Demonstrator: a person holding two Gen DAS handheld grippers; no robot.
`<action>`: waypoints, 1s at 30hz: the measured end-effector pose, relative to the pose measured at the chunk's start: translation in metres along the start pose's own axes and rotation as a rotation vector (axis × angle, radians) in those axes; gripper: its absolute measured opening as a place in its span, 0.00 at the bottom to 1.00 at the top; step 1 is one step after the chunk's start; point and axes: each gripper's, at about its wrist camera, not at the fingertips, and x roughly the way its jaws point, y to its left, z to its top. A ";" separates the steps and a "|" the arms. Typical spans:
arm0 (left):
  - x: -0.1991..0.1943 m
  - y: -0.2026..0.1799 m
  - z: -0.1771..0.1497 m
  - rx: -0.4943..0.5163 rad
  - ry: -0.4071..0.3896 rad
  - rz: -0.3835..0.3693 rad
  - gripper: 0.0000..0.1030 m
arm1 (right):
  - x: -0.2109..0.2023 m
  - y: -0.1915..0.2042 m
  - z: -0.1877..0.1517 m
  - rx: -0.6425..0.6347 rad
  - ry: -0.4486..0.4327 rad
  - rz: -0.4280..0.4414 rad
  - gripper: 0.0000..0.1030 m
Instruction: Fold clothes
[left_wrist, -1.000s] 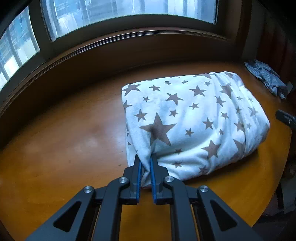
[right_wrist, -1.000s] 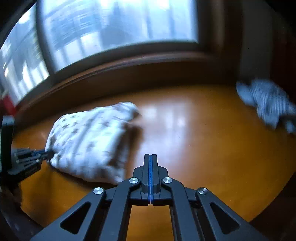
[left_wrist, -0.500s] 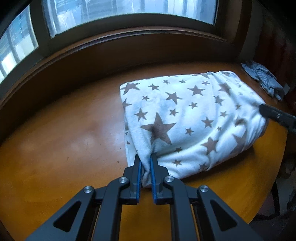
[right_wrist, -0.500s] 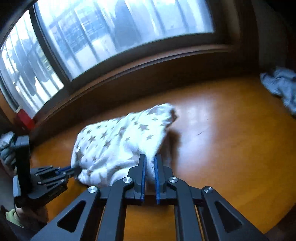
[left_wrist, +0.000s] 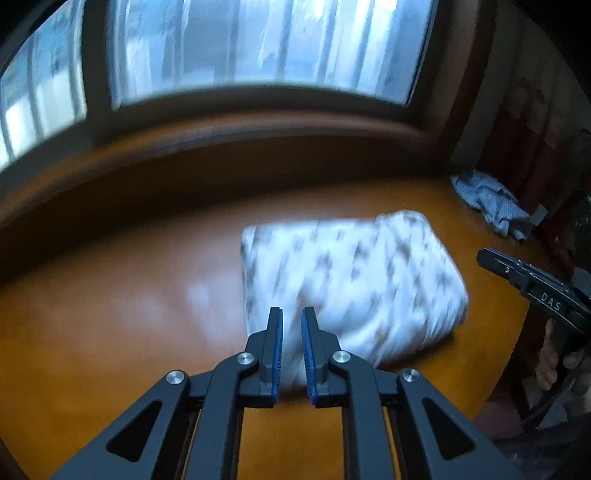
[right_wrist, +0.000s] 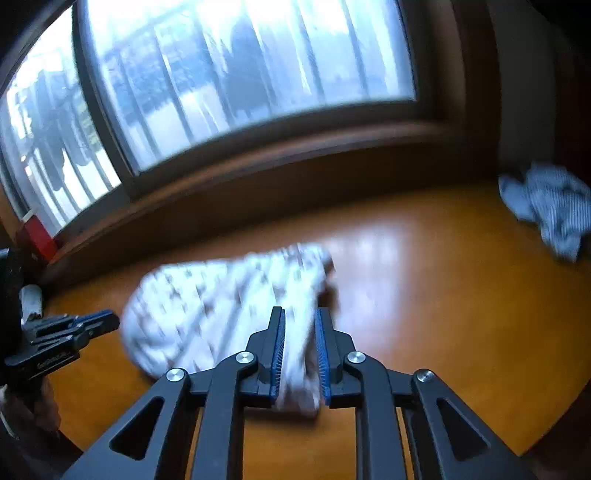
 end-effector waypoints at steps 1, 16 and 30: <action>0.007 -0.003 0.007 0.013 -0.010 -0.007 0.10 | 0.003 0.003 0.004 -0.013 -0.003 0.010 0.19; 0.085 -0.010 0.032 0.103 0.005 0.144 0.14 | 0.097 -0.052 0.023 0.208 0.162 -0.062 0.10; 0.081 -0.005 0.021 0.050 -0.056 0.183 0.18 | 0.114 -0.018 0.054 0.186 0.202 -0.028 0.08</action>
